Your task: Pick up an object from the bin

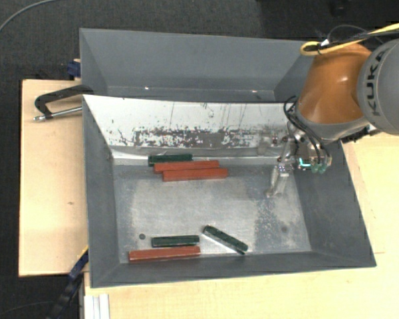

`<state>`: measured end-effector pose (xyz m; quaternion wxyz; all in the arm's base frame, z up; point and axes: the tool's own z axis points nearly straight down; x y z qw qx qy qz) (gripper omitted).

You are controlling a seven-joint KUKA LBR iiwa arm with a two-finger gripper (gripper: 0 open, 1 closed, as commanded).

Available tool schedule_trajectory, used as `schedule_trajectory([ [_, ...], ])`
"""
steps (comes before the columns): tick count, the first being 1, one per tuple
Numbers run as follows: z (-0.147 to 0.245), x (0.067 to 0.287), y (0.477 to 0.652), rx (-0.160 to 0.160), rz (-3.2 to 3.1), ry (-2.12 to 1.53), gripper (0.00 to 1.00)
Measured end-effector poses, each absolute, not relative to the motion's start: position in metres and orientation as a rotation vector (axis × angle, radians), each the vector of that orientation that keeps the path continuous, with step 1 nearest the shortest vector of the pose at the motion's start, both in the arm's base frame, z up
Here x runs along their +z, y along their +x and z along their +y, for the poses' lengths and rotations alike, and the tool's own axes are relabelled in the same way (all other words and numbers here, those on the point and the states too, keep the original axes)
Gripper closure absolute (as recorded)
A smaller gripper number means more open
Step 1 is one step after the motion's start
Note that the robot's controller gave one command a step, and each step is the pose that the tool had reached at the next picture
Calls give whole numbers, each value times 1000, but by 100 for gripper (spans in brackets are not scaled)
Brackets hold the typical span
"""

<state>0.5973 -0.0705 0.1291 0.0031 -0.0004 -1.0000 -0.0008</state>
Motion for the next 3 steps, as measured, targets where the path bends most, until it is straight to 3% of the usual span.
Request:
schedule_trajectory([
  [1, 7, 67, 594, -9, -3134, 103, 0],
  [2, 1, 71, 596, -2, -3142, 93, 100],
  [3, -8, 220, 586, 2, -3140, 330, 100],
])
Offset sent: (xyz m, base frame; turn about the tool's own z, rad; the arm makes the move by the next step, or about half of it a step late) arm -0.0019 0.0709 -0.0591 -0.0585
